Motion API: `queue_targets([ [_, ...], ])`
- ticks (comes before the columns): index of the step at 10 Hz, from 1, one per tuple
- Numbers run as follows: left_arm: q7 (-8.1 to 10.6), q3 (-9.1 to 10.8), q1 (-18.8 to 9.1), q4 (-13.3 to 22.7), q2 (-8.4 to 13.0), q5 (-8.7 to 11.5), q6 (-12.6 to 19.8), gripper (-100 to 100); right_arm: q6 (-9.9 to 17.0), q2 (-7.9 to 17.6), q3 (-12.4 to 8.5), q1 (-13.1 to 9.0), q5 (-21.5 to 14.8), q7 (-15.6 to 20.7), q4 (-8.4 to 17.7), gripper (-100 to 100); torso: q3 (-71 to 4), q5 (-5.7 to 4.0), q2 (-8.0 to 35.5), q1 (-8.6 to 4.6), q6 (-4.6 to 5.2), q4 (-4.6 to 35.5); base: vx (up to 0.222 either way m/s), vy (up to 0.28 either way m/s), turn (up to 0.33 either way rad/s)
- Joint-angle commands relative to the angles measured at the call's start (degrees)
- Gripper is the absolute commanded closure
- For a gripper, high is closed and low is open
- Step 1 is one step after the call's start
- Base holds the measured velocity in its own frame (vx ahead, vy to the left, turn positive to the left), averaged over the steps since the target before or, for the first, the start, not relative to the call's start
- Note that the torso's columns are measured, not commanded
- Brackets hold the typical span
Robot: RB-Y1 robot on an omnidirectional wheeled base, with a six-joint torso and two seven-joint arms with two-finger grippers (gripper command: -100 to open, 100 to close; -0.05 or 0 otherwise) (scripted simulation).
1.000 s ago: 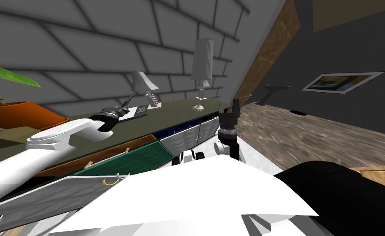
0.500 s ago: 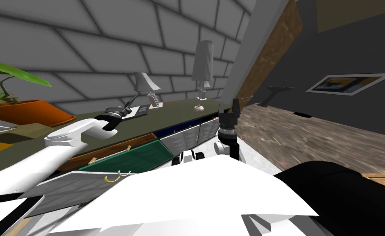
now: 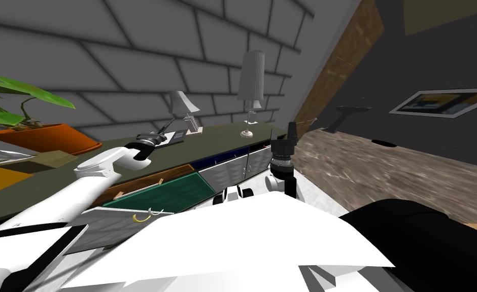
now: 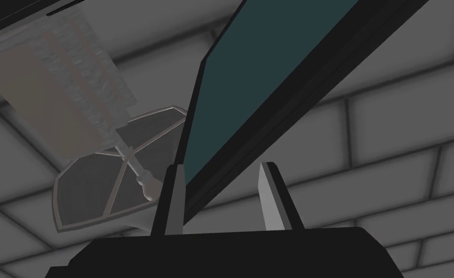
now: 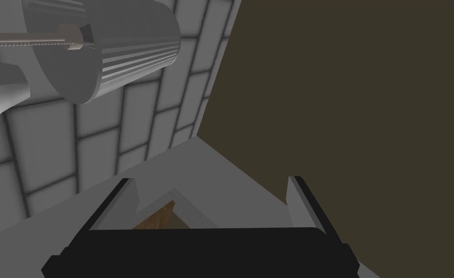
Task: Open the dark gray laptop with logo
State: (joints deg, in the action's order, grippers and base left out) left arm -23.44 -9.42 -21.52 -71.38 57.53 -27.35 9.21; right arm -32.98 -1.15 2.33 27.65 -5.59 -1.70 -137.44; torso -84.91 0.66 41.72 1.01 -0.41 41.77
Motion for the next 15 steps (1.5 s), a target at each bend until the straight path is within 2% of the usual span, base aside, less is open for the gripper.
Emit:
queue_targets([
  [1, -3.03, 0.31, 0.37, 1.71, -1.00, -0.15, -0.66, 100, 0.00, 0.00, 0.00, 0.00, 0.00, 0.00, 0.00, 0, 0.06, 0.04, 0.09, 0.00, -0.06, -0.02, 0.002, -0.013, 0.006],
  [2, -5.62, 1.20, -1.23, 3.74, -3.79, -1.24, -3.13, 100, 0.00, 0.00, 0.00, 0.00, 0.00, 0.00, 0.00, 0, 0.05, 0.02, 0.08, 0.05, -0.01, 0.02, -0.003, -0.016, 0.103],
  [3, -7.10, 1.20, -1.23, 4.49, -3.79, -1.24, -3.13, 100, 0.00, 0.00, 0.00, 0.00, 0.00, 0.00, 0.00, 0, 0.09, 0.05, 0.13, 0.02, -0.06, 0.02, -0.002, -0.019, 0.043],
  [4, -7.10, 1.20, -1.23, 5.05, -3.79, -1.24, -3.13, 100, 0.00, 0.00, 0.00, 0.00, 0.00, 0.00, 0.00, 0, 0.09, 0.07, 0.12, 0.05, -0.04, -0.01, -0.002, -0.011, -0.016],
  [5, -9.77, 2.09, -2.83, 6.84, -6.39, -2.33, -5.59, 100, 0.00, 0.00, 0.00, 0.00, 0.00, 0.00, 0.00, 0, 0.05, 0.07, 0.07, 0.11, -0.06, -0.04, -0.006, -0.017, 0.084],
  [6, -11.02, 2.09, -2.83, 8.39, -6.59, -2.33, -5.59, 100, 0.00, 0.00, 0.00, 0.00, 0.00, 0.00, 0.00, 0, 0.02, 0.03, 0.03, 0.03, -0.02, -0.04, 0.001, -0.014, 0.046],
  [7, -11.17, 2.09, -2.83, 8.39, -6.59, -2.33, -5.59, 100, 0.00, 0.00, 0.00, 0.00, 0.00, 0.00, 0.00, 0, 0.03, 0.09, 0.04, 0.00, -0.05, -0.13, 0.004, -0.005, -0.006],
  [8, -9.95, 0.78, -4.35, 7.95, -3.54, -0.67, -5.40, -100, 0.00, 0.00, 0.00, 0.00, 0.00, 0.00, 0.00, 0, 0.02, 0.17, 0.02, 0.09, -0.11, -0.18, -0.035, -0.038, -0.171],
  [9, -9.95, 0.78, -4.35, 7.95, -3.33, -0.67, -5.40, -100, 0.00, 0.01, 0.00, 0.00, 0.00, 0.00, 0.00, 0, 0.12, -0.16, 0.24, -0.25, 0.19, 0.15, -0.041, -0.031, -0.092],
  [11, -8.93, -1.02, -5.32, 8.82, -0.25, 1.20, -5.04, -100, 0.00, 0.00, 0.00, 0.00, 0.00, 0.00, 0.00, 0, 0.39, -0.67, 0.62, -1.05, 0.39, 0.52, -0.031, -0.020, -0.094],
  [15, -6.90, -4.61, -7.26, 10.58, 5.85, 4.94, -4.33, -100, 0.00, 0.00, 0.00, -0.01, 0.00, 0.00, 0.00, 0, 0.40, -0.73, 0.65, -1.06, 0.40, 0.61, -0.043, -0.043, -0.113],
])
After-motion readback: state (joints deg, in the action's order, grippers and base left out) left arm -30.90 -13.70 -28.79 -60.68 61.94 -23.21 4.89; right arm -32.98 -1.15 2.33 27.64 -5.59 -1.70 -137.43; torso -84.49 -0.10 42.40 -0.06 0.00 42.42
